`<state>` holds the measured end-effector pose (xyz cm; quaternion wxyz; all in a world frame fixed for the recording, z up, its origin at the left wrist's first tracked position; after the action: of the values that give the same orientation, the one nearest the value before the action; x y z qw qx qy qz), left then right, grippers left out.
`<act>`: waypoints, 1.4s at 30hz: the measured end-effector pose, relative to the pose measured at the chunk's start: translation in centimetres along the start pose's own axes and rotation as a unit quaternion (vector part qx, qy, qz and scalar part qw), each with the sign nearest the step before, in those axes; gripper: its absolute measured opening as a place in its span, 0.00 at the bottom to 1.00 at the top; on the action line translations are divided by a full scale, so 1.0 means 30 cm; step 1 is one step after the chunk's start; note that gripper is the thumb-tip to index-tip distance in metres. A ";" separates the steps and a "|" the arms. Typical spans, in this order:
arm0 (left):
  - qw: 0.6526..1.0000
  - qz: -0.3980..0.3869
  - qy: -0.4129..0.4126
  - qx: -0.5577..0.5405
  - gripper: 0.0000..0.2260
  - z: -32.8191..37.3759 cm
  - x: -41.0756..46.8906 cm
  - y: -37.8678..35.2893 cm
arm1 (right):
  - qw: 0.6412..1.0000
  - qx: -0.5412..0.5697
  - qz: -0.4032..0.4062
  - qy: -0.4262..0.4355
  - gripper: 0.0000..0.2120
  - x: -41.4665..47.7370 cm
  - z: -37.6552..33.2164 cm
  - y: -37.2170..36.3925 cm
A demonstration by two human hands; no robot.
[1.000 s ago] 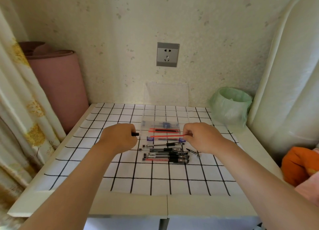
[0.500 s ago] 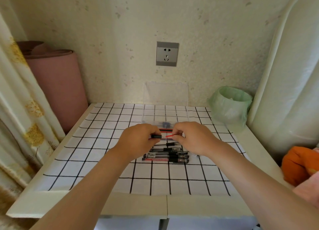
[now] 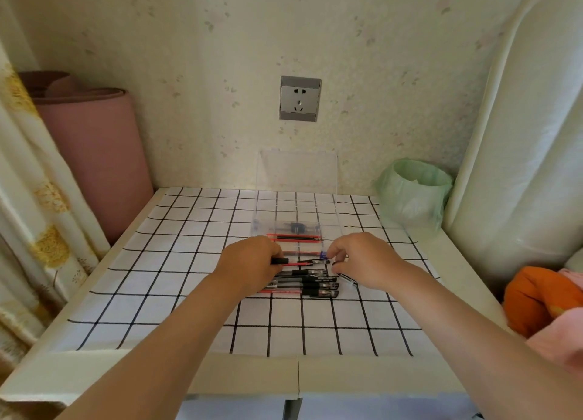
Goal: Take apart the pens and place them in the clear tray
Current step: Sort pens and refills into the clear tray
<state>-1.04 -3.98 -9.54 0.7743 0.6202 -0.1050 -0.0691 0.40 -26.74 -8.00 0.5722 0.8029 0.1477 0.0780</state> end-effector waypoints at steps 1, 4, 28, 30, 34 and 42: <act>1.000 -0.007 -0.003 0.001 0.06 0.000 0.002 -0.005 | 1.000 -0.001 0.001 -0.003 0.11 0.000 0.003 -0.006; 1.000 -0.020 -0.016 -0.004 0.06 0.003 0.007 -0.016 | 1.000 -0.030 0.005 0.003 0.06 -0.001 0.005 -0.015; 0.999 0.012 -0.038 0.008 0.09 -0.047 0.003 -0.024 | 0.992 -0.086 0.085 0.044 0.11 0.149 -0.064 0.010; 0.999 0.017 -0.034 0.002 0.08 -0.052 0.001 -0.025 | 0.991 -0.114 0.053 0.040 0.10 0.184 -0.071 0.005; 0.999 0.033 -0.032 -0.017 0.07 -0.058 -0.003 -0.016 | 0.988 -0.147 -0.011 0.045 0.08 0.234 -0.103 0.015; 0.993 0.107 -0.040 -0.040 0.12 -0.104 0.019 0.012 | 0.991 -0.106 -0.083 0.021 0.06 0.287 -0.109 0.027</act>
<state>0.29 -1.10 -9.79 0.7965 0.5709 -0.1986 -0.0146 7.68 -21.24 -6.51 0.6551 0.7212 0.2165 0.0620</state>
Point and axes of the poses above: each hand's wrist, its own x-axis towards the middle knuckle, its own y-axis out of the back of the hand, z = x × y, the point moved 1 cm from there along x, towards the middle knuckle, and after that the axes turned 1 degree about x, right-handed, at the moved point
